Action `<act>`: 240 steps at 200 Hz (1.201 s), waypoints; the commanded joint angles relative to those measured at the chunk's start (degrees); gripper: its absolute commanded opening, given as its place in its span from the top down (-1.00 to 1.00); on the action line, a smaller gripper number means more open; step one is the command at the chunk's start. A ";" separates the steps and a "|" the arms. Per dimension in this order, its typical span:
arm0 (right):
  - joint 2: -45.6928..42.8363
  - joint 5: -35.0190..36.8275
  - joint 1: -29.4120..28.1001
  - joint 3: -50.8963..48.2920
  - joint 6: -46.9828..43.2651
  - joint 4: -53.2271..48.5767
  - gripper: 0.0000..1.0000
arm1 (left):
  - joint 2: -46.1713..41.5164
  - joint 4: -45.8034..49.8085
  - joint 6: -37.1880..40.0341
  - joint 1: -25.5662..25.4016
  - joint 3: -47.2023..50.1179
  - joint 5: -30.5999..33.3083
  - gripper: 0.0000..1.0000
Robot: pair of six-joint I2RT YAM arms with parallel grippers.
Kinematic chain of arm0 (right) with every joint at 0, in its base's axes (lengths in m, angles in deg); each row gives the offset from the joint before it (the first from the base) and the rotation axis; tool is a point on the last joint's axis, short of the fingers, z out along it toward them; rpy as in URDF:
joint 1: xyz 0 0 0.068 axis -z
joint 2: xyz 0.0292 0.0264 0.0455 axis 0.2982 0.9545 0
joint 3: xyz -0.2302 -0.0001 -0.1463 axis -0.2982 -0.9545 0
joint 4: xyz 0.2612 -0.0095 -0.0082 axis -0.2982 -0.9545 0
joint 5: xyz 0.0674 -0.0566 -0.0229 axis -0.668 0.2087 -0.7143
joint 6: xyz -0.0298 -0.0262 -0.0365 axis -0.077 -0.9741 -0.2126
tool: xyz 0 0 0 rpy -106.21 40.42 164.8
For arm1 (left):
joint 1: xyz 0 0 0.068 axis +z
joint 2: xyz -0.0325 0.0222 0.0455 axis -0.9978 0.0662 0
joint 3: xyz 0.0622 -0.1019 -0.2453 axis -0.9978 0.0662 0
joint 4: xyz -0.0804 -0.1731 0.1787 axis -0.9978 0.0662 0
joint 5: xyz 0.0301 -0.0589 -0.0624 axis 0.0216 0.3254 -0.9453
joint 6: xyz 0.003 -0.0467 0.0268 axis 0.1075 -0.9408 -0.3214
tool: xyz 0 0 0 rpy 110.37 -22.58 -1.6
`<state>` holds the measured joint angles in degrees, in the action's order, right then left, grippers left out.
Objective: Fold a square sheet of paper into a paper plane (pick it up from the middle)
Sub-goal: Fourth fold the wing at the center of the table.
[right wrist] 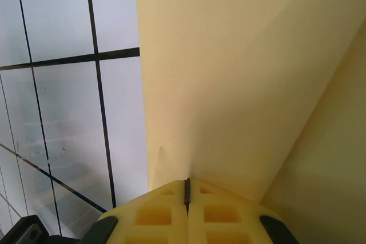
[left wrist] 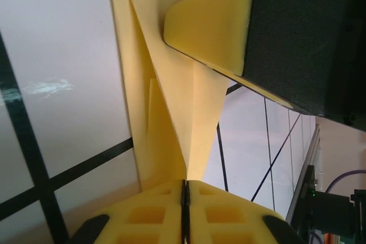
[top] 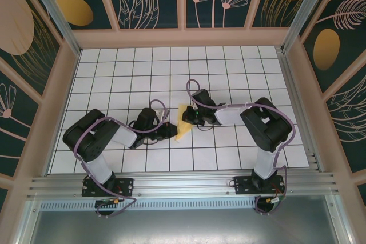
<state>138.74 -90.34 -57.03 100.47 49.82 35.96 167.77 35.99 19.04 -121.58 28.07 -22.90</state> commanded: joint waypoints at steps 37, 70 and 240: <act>1.17 0.71 0.48 0.91 0.45 -0.29 0.85 | 3.22 8.53 2.81 0.34 0.93 5.93 1.00; -2.66 0.22 0.58 1.53 -0.14 -0.56 0.81 | 4.73 11.66 2.49 0.34 0.93 8.37 1.00; -14.10 2.42 1.84 -6.99 1.56 1.69 0.82 | 6.35 14.32 -2.44 0.39 -0.40 8.67 1.00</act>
<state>129.52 -90.25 -57.07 95.99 50.74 38.41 169.13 41.89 17.01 -121.01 24.97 -24.74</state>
